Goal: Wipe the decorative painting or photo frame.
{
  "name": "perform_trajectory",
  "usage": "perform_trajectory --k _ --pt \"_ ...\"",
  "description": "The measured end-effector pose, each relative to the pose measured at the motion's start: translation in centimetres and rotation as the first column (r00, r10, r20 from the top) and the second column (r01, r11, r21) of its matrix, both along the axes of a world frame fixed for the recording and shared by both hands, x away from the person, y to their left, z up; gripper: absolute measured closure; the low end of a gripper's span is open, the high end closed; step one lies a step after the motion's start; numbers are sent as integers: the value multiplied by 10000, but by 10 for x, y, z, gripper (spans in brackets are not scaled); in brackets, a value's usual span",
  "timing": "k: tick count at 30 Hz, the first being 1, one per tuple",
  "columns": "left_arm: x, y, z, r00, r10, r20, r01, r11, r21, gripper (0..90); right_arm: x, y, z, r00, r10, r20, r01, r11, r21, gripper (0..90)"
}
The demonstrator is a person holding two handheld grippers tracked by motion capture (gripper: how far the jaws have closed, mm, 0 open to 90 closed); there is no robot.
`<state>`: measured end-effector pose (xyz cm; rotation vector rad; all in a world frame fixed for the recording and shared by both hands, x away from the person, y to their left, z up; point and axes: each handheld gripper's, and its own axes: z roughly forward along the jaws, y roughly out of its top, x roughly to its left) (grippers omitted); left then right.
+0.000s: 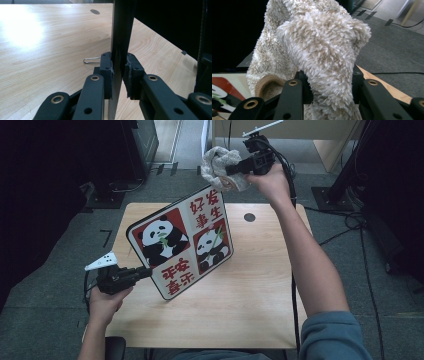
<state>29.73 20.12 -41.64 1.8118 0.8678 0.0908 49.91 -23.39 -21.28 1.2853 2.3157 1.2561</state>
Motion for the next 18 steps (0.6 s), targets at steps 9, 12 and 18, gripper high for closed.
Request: perform_trajectory --k 9,12,18 --pt "0 0 0 10000 -25 -2 25 10000 17 787 8 -15 -7 9979 -640 57 640 9979 -6 666" --pt "0 0 0 10000 -7 1 7 10000 5 788 8 -10 -15 9993 -380 -15 380 9993 -4 667" --pt "0 0 0 10000 -34 -49 34 10000 -28 787 8 -1 -30 9996 191 -220 -189 9998 102 669"
